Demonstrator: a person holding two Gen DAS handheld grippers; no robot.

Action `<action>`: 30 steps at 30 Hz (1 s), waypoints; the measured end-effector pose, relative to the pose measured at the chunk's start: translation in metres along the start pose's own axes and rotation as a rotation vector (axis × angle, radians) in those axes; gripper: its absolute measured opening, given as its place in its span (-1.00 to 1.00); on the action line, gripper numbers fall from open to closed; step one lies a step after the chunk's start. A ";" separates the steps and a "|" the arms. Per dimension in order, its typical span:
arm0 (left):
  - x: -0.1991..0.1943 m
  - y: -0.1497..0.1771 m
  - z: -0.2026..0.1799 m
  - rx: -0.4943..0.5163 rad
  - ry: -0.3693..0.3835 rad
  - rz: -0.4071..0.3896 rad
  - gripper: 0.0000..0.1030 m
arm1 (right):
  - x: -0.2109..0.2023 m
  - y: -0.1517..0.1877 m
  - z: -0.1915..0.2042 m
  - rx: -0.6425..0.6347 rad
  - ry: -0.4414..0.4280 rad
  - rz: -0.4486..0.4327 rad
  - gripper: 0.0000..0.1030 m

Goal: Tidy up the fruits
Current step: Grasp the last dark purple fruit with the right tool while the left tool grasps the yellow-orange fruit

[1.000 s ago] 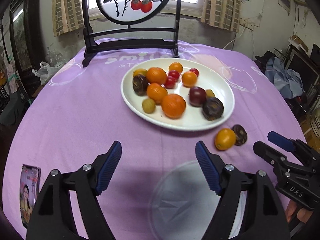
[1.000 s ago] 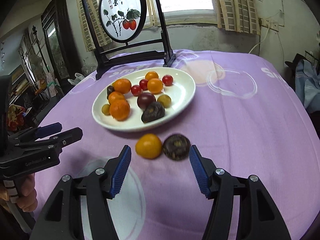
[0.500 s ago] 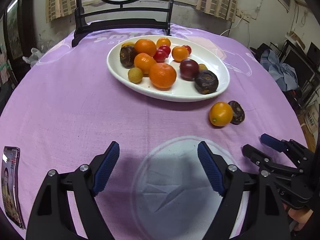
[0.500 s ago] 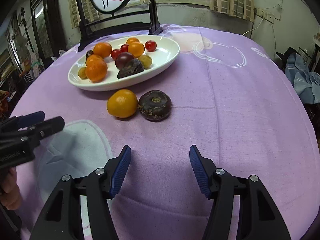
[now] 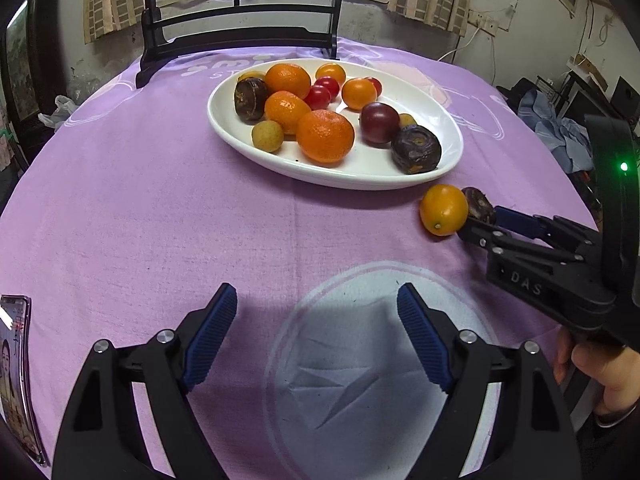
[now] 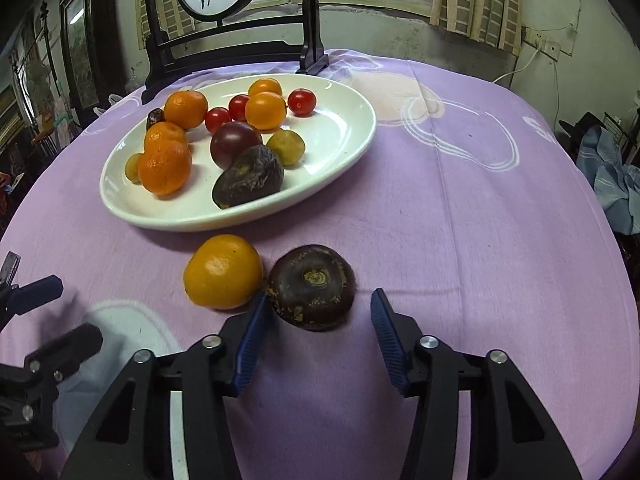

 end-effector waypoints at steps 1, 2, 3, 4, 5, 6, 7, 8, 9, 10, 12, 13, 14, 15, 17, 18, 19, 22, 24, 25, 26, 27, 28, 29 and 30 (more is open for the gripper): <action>-0.001 0.000 -0.001 0.004 -0.004 -0.005 0.56 | 0.001 -0.001 0.002 -0.010 -0.008 0.000 -0.16; -0.002 -0.001 -0.001 0.008 -0.006 -0.010 0.56 | 0.000 -0.001 0.004 -0.016 -0.003 0.000 -0.16; -0.002 -0.001 -0.002 0.012 -0.007 -0.013 0.56 | 0.000 -0.001 0.004 -0.020 0.000 -0.001 -0.16; -0.003 -0.002 -0.003 0.016 -0.006 -0.017 0.56 | -0.001 -0.001 0.004 -0.021 -0.001 -0.002 -0.16; -0.004 -0.001 -0.005 0.020 -0.005 -0.019 0.56 | -0.003 0.000 0.004 -0.019 -0.004 -0.001 -0.16; -0.004 -0.001 -0.006 0.025 -0.006 -0.021 0.56 | -0.004 0.000 0.004 -0.015 -0.007 0.001 -0.16; -0.005 0.000 -0.007 0.029 -0.008 -0.022 0.56 | -0.005 0.001 0.003 -0.008 -0.011 0.003 -0.16; -0.005 0.000 -0.007 0.034 -0.010 -0.022 0.56 | -0.009 0.002 0.001 0.005 -0.014 0.003 -0.16; -0.005 0.000 -0.007 0.037 -0.011 -0.023 0.56 | -0.011 0.002 0.000 0.012 -0.016 0.003 -0.16; -0.005 0.001 -0.007 0.039 -0.012 -0.024 0.56 | -0.014 0.003 -0.001 0.019 -0.019 0.002 -0.16; -0.005 0.001 -0.008 0.042 -0.013 -0.024 0.56 | -0.023 0.005 -0.003 0.032 -0.026 -0.010 -0.16; -0.005 0.001 -0.008 0.045 -0.015 -0.023 0.56 | -0.028 0.006 -0.005 0.043 -0.029 -0.016 -0.16; -0.004 0.002 -0.009 0.048 -0.017 -0.021 0.56 | -0.032 0.008 -0.006 0.050 -0.032 -0.018 -0.16; -0.003 0.003 -0.010 0.054 -0.020 -0.019 0.56 | -0.036 0.009 -0.007 0.056 -0.036 -0.020 -0.16; -0.003 0.004 -0.012 0.063 -0.032 -0.014 0.56 | -0.044 0.013 -0.010 0.063 -0.039 -0.027 -0.16; -0.002 0.005 -0.012 0.065 -0.036 -0.011 0.56 | -0.048 0.016 -0.012 0.065 -0.041 -0.029 -0.16; -0.001 0.005 -0.014 0.067 -0.038 -0.004 0.56 | -0.051 0.017 -0.013 0.068 -0.044 -0.031 -0.16; 0.003 0.006 -0.022 0.078 -0.037 0.020 0.56 | -0.062 0.022 -0.021 0.085 -0.055 -0.043 -0.16; 0.006 0.005 -0.032 0.113 -0.047 0.020 0.56 | -0.068 0.023 -0.029 0.106 -0.065 -0.056 -0.16; 0.008 0.003 -0.037 0.130 -0.052 0.018 0.56 | -0.070 0.024 -0.033 0.116 -0.068 -0.061 -0.16; 0.010 0.000 -0.042 0.139 -0.052 0.017 0.56 | -0.071 0.024 -0.036 0.125 -0.068 -0.065 -0.16; 0.013 -0.003 -0.047 0.141 -0.046 0.017 0.56 | -0.072 0.024 -0.038 0.134 -0.067 -0.069 -0.16; 0.018 -0.006 -0.052 0.136 -0.042 0.019 0.56 | -0.072 0.023 -0.041 0.146 -0.068 -0.072 -0.16; 0.022 -0.010 -0.055 0.129 -0.045 0.023 0.56 | -0.071 0.023 -0.043 0.160 -0.076 -0.072 -0.16; 0.027 -0.014 -0.059 0.124 -0.049 0.024 0.56 | -0.071 0.023 -0.044 0.166 -0.084 -0.072 -0.16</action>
Point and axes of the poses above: each gripper's, at about its wrist camera, not at the fingertips, and x roughly the way its jaws point, z to its left, y to its underside, the point moved 5 cm from there along x, roughly the way its jaws point, and after that the axes turned 12 degrees about -z, right-handed, at the moved point
